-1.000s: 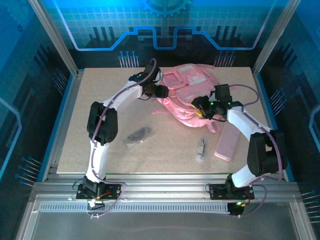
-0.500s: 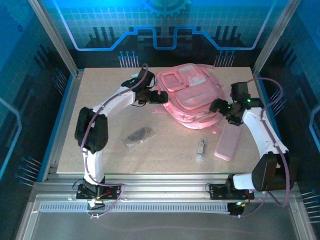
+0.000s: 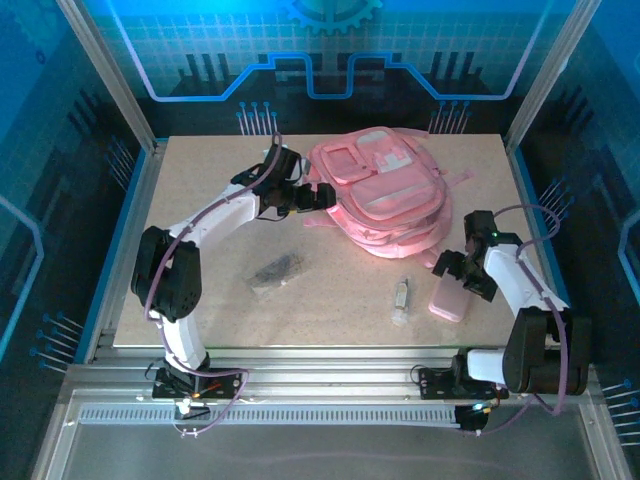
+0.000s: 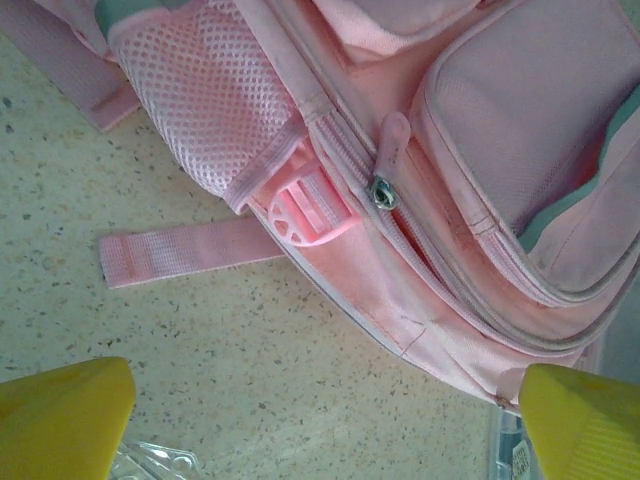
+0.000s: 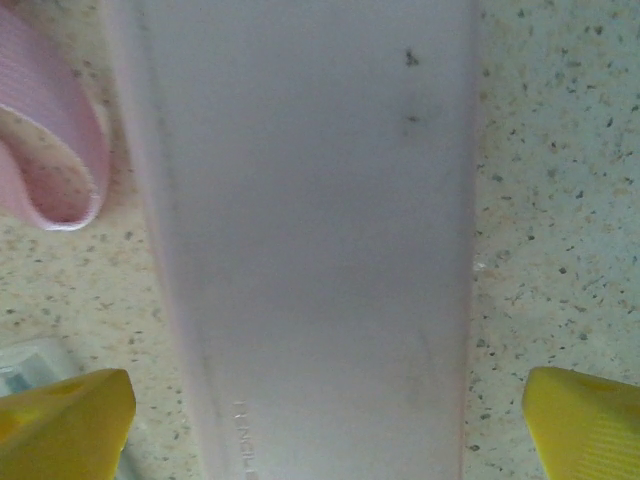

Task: Pack the student bag

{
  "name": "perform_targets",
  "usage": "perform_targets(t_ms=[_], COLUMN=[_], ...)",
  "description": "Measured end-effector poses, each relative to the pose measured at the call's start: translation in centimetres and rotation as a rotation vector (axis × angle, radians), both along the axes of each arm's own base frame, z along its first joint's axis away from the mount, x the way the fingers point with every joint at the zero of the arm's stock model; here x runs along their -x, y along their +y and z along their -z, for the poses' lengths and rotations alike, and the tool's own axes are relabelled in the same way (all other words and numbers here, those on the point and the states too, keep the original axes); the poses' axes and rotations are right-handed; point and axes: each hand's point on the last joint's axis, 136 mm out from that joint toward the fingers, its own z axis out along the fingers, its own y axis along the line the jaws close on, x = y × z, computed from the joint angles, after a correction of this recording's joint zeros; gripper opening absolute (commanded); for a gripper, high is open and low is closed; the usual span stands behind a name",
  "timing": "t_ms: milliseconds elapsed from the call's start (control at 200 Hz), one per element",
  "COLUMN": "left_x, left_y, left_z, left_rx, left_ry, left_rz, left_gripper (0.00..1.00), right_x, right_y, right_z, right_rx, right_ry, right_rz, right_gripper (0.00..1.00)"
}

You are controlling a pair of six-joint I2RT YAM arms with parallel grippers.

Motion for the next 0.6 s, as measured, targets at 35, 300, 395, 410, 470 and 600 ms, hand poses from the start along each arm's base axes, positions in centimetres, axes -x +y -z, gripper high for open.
perform_targets(t_ms=[35,300,395,410,470,600], left_x=[0.0,-0.1,0.3,0.4,0.7,1.2], left_y=[-0.1,-1.1,-1.7,-1.9,-2.6,-5.0], left_z=[0.0,-0.7,-0.7,-0.8,-1.1,-2.9], left_rx=[0.006,0.056,0.056,0.055,0.047,-0.009], left_ry=[0.000,-0.009,-0.009,-0.011,-0.021,-0.097], left_rz=[0.002,0.012,0.031,0.037,0.063,0.151], left_gripper=[0.99,0.99,0.99,0.99,0.99,0.99], right_x=[0.1,-0.7,-0.7,-0.7,-0.8,-0.8], right_y=[0.0,1.5,1.7,1.7,1.7,1.6], right_z=[0.4,3.3,4.3,4.3,4.3,4.2], right_rx=[-0.008,-0.107,-0.121,-0.120,-0.121,-0.116], right_ry=[-0.001,0.000,0.017,0.017,0.012,0.009], right_rz=[0.002,-0.008,-0.003,0.000,0.007,0.018], right_gripper=[1.00,1.00,1.00,1.00,0.99,0.90])
